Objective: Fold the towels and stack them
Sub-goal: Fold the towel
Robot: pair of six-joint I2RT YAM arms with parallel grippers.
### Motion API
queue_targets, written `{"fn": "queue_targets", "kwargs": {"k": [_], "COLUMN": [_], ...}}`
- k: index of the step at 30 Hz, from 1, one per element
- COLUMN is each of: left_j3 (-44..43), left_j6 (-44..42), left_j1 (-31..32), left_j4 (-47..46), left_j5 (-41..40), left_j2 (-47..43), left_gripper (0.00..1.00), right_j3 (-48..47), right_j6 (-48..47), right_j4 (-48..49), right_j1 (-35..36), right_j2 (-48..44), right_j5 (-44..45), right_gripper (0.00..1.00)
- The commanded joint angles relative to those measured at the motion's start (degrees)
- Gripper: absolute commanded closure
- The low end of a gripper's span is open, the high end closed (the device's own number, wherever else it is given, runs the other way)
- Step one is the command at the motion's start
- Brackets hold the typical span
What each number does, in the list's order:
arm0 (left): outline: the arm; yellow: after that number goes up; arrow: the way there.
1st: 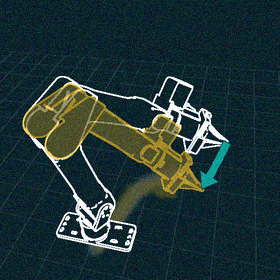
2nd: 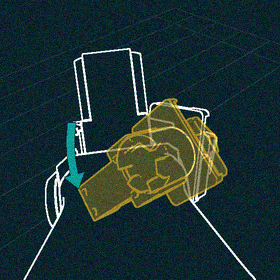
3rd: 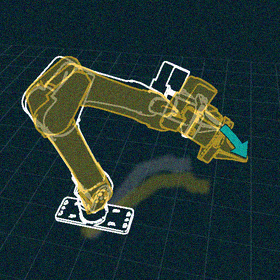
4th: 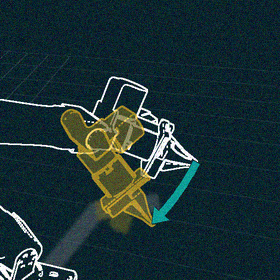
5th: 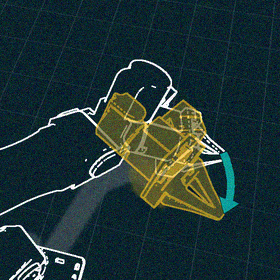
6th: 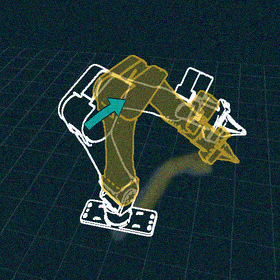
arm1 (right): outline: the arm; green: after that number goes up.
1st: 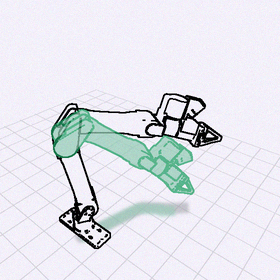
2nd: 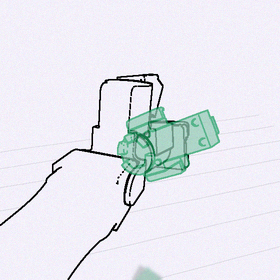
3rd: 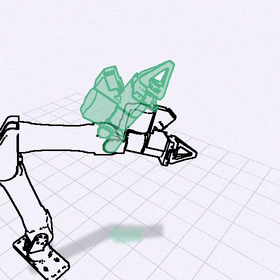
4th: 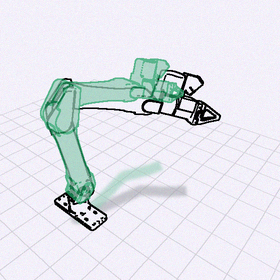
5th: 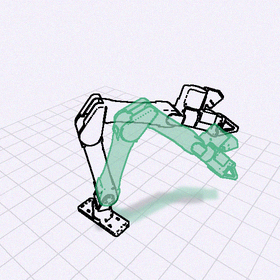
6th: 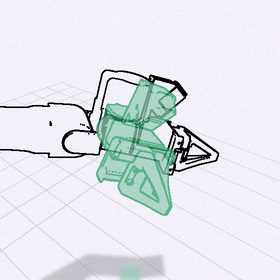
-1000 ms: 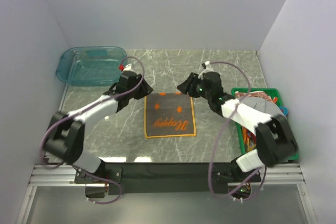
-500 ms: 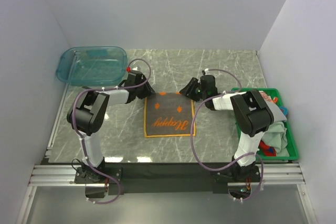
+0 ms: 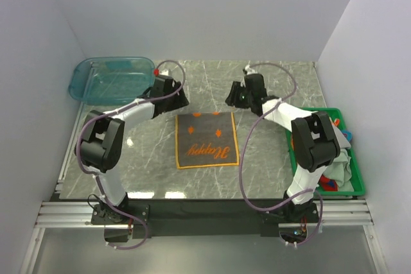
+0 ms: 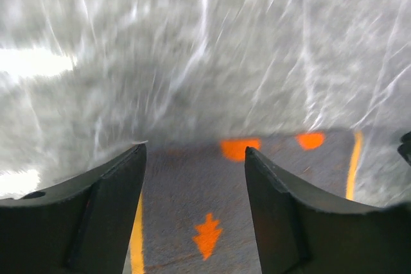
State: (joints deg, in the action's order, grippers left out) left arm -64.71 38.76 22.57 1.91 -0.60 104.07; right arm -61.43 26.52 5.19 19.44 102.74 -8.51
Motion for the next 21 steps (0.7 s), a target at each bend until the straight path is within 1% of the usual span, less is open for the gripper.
{"fn": "queue_targets", "kwargs": {"k": [1, 2, 4, 5, 7, 13, 14, 16, 21], "left_j3": [-6.3, -6.7, -6.7, -6.5, -5.7, -3.0, -2.5, -2.3, -1.4], "left_j6": [-6.3, -7.6, -8.9, -9.8, -10.6, -12.0, -12.1, -12.1, -11.9], "left_j1": [-0.1, -0.1, -0.1, -0.1, -0.1, -0.1, -0.1, 0.0, 0.0], "left_j4": [7.6, 8.2, 8.9, 9.3, 10.0, 10.1, 10.2, 10.3, 10.7], "left_j5": [-3.4, -3.7, -4.0, -4.2, -4.6, -5.4, -5.5, -5.6, -4.9], "left_j2": [-3.0, -2.9, -3.1, -3.2, -3.3, -5.0, -5.1, -5.3, -5.9], "left_gripper": [0.31, 0.3, 0.31, 0.31, 0.32, 0.32, 0.32, 0.32, 0.32], "right_j3": [-7.7, -10.4, -13.0, -15.5, -17.4, -22.7, -24.6, -26.3, -28.9], "right_j6": [-11.5, -13.6, -15.4, -17.0, -18.6, -26.0, -29.0, -31.7, -38.4], "right_j4": [-12.8, -14.1, -17.7, -19.1, -21.9, -27.0, -28.0, -31.3, -34.1], "right_j1": [-0.1, -0.2, -0.1, -0.1, -0.1, -0.1, -0.2, -0.1, -0.2], "right_j2": [-1.2, 0.3, 2.2, 4.2, 6.0, 10.5, 11.7, 12.7, 13.6], "right_j5": [3.9, 3.9, 4.1, 3.8, 2.9, -0.2, -0.4, -1.3, -4.5], "right_gripper": [0.49, 0.5, 0.54, 0.54, 0.55, 0.55, 0.55, 0.55, 0.55]}}
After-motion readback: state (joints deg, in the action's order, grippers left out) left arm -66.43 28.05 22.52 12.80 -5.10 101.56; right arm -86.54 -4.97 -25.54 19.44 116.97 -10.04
